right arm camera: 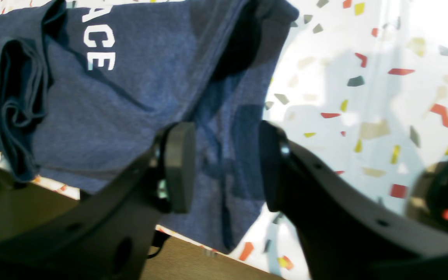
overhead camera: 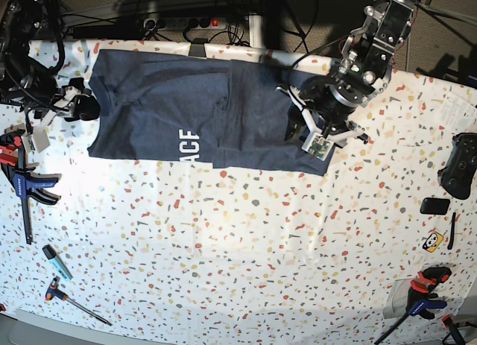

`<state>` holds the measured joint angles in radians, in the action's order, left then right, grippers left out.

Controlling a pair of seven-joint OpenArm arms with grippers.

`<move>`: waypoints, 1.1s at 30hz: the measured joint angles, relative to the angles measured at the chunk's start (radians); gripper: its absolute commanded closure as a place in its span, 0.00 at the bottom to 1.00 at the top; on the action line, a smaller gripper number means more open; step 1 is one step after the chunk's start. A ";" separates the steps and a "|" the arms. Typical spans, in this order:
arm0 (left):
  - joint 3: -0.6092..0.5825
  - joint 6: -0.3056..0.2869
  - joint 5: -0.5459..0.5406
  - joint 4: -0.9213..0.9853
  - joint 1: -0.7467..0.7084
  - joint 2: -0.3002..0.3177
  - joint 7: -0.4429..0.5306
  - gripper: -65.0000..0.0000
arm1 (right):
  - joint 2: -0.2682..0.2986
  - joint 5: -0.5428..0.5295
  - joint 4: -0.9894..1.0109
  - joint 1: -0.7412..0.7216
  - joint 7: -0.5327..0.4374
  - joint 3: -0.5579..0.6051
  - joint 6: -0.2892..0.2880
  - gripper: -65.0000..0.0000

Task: Fold the T-shirt properly
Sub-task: 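Hold the folded stack with the left gripper while the right gripper tucks the edge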

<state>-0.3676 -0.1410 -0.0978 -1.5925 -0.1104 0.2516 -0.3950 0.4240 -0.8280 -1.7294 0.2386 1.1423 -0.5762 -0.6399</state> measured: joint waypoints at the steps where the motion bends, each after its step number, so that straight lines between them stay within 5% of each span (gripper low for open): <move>1: 0.000 0.000 0.000 0.000 0.000 0.000 0.000 0.63 | 0.000 0.008 0.000 0.000 0.000 0.000 0.003 0.50; 17: 0.000 0.000 0.000 0.000 0.000 0.000 0.000 0.63 | -0.001 0.007 0.000 0.003 0.000 0.000 0.003 0.49; 33: 0.000 0.000 0.000 0.000 0.000 0.000 0.000 0.63 | -0.061 0.026 0.000 0.016 0.000 0.001 0.004 0.49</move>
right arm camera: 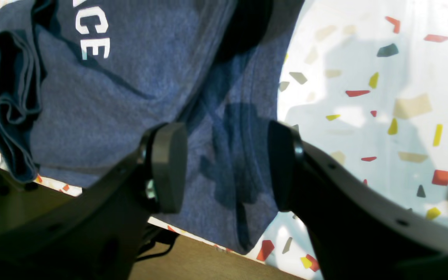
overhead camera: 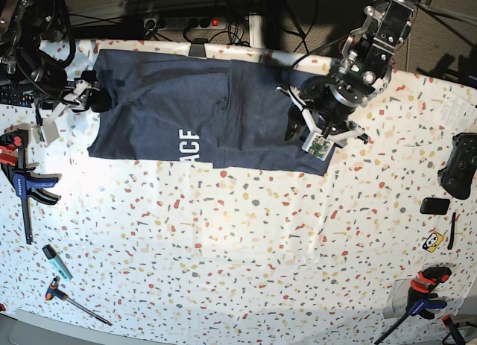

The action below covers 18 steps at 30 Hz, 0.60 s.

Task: Fold the T-shirt properly
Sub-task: 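Hold the folded stack with the left gripper while the right gripper tucks the edge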

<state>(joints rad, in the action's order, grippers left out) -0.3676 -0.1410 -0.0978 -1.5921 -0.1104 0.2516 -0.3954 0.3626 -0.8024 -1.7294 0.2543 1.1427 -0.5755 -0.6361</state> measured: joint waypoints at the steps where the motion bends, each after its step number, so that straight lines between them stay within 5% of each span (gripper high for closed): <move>1: 0.000 0.000 0.000 0.000 0.000 0.000 0.000 0.63 | 0.000 0.000 0.000 0.001 0.000 0.000 0.000 0.49; 18: 0.000 0.000 0.000 0.000 0.000 0.000 0.000 0.63 | 0.000 0.008 0.000 0.035 0.000 0.000 0.000 0.49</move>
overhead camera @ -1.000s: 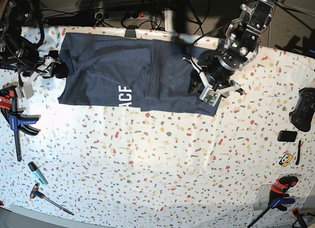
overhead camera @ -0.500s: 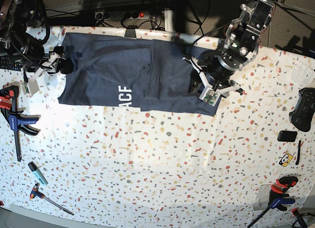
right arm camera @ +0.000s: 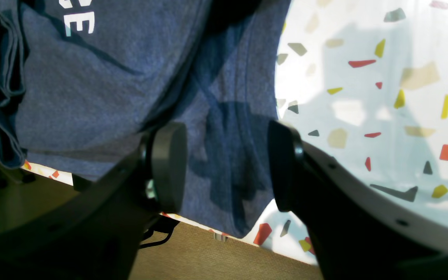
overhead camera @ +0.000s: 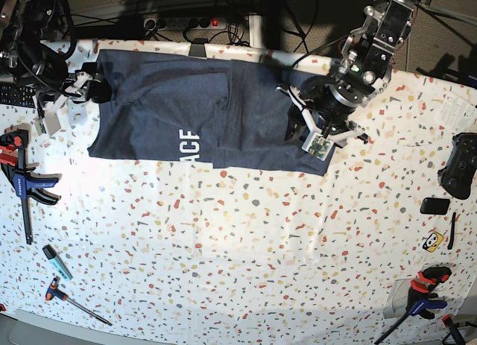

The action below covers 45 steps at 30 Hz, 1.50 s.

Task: Fold the T-shirt properly
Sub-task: 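Hold the folded stack with the left gripper while the right gripper tucks the edge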

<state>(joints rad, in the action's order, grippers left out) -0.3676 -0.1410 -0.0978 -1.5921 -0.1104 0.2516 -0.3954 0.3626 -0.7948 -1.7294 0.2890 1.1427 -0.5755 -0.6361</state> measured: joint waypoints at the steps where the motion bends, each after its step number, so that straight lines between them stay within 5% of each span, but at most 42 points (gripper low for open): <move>1: 0.000 0.000 0.000 0.000 0.000 0.000 0.000 0.63 | 0.000 0.000 0.000 0.000 0.000 0.000 0.000 0.49; 25: 0.000 0.000 0.000 0.000 0.000 0.000 0.000 0.63 | -0.037 0.000 0.000 0.000 0.000 0.027 0.000 0.49; 39: 0.000 0.000 0.028 0.000 0.000 0.000 -0.004 0.63 | 0.012 -0.064 0.000 -0.001 0.000 0.030 -0.001 0.49; 45: 0.000 0.000 0.027 0.000 0.000 0.000 -0.004 0.63 | 0.015 0.045 0.006 0.000 -0.031 0.053 -0.003 0.49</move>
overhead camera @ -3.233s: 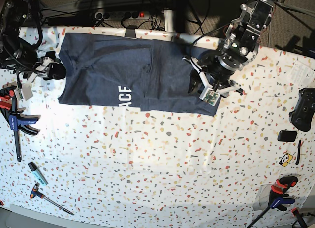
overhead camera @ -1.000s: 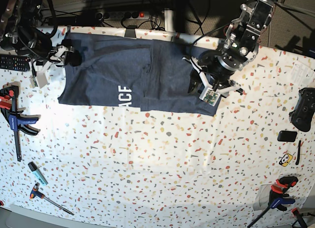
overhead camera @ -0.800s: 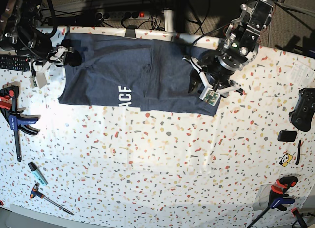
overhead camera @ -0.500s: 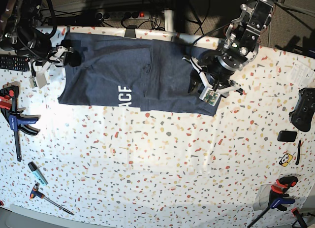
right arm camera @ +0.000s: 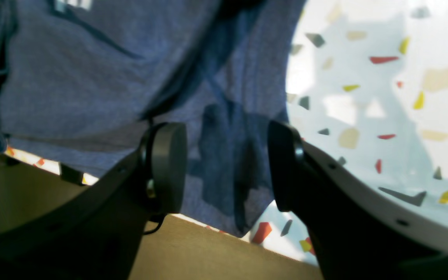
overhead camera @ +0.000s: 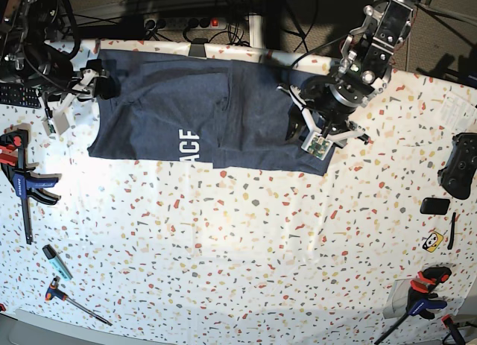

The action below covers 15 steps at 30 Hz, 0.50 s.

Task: Fold the T-shirt properly
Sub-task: 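Hold the folded stack with the left gripper while the right gripper tucks the edge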

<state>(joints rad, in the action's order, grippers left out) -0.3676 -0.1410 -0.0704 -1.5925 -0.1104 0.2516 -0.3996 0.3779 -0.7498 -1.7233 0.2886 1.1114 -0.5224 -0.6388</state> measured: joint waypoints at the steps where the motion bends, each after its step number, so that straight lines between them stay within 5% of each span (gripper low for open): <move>1: 0.000 0.000 0.000 0.000 0.000 0.000 0.000 0.63 | 0.005 0.003 0.014 -0.001 -0.024 0.000 0.002 0.49; 15: 0.000 0.000 0.000 0.000 0.000 0.000 -0.003 0.63 | 0.056 -0.071 0.348 -0.155 -0.011 0.026 -0.034 0.49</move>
<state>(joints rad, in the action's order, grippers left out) -0.3676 -0.1410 -0.0708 -1.5921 -0.1104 0.2516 -0.4026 0.4339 -0.8207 -1.3754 0.1333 1.1004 -0.4965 -0.6731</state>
